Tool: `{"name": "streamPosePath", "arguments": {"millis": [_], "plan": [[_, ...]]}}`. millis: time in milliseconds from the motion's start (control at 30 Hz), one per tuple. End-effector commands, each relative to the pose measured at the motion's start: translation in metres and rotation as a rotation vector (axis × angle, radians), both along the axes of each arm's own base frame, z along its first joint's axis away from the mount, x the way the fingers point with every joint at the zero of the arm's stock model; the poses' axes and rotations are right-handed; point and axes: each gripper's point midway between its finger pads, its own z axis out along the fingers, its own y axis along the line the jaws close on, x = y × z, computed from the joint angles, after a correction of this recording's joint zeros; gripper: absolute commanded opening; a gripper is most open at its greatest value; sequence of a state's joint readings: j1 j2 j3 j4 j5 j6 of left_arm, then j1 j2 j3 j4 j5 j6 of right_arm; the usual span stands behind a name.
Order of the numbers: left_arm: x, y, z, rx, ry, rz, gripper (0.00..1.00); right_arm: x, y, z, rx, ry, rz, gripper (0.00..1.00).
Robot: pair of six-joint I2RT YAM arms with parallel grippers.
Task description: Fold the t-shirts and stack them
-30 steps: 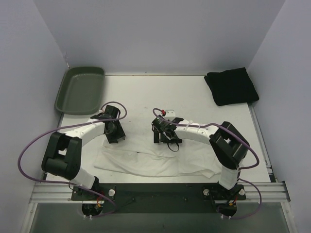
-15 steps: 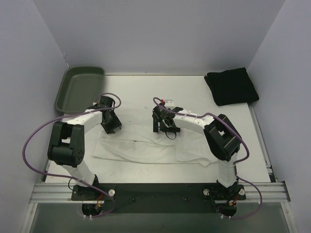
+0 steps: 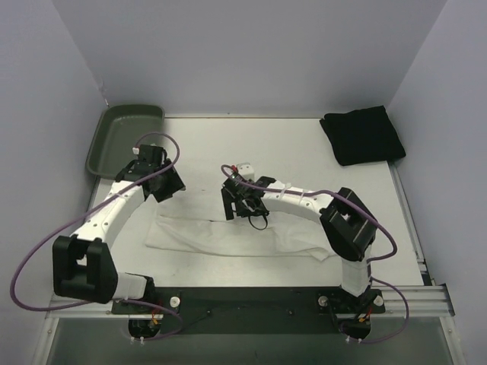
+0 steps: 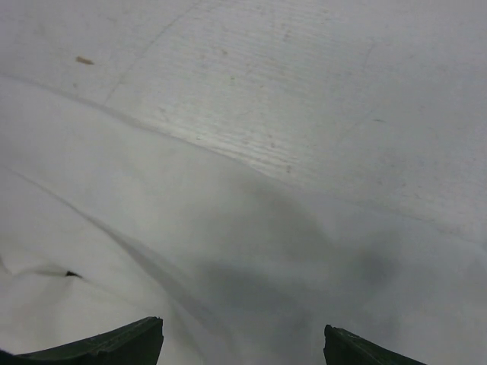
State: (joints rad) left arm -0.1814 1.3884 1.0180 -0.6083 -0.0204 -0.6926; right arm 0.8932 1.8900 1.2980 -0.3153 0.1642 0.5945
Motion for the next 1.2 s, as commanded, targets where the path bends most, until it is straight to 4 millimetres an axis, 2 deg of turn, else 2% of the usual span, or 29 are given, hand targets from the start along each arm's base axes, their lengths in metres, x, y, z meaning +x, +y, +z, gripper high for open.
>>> {"name": "streamPosePath", "arguments": {"millis": [0, 133, 167, 200, 300, 400, 533, 667, 1167], "plan": [[-0.017, 0.008, 0.024, 0.018, -0.047, -0.039, 0.61, -0.010, 0.024, 0.019, 0.017, -0.009, 0.062, 0.86], [-0.027, 0.018, 0.029, 0.025, -0.065, -0.033, 0.61, -0.005, 0.034, 0.010, 0.004, -0.005, 0.053, 0.86], [-0.028, 0.021, 0.032, 0.025, -0.077, -0.030, 0.62, 0.000, 0.039, 0.014, 0.016, -0.015, 0.051, 0.86], [-0.031, 0.023, 0.030, 0.026, -0.071, -0.027, 0.62, 0.001, 0.040, 0.008, 0.005, -0.009, 0.052, 0.86], [-0.033, 0.030, 0.030, 0.034, -0.078, -0.017, 0.62, 0.008, 0.052, 0.008, 0.021, -0.008, 0.059, 0.86], [-0.034, 0.030, 0.029, 0.018, -0.080, -0.026, 0.62, 0.010, 0.065, 0.003, 0.048, 0.018, 0.080, 0.86], [-0.036, 0.031, 0.027, 0.018, -0.077, -0.030, 0.62, 0.006, 0.081, 0.001, 0.096, 0.043, 0.107, 0.86], [-0.037, 0.032, 0.025, 0.016, -0.079, -0.028, 0.62, 0.000, 0.089, 0.005, 0.110, 0.043, 0.124, 0.86], [-0.039, 0.029, 0.018, -0.006, -0.075, -0.025, 0.62, -0.037, 0.095, 0.003, 0.135, 0.089, 0.168, 0.86]]}}
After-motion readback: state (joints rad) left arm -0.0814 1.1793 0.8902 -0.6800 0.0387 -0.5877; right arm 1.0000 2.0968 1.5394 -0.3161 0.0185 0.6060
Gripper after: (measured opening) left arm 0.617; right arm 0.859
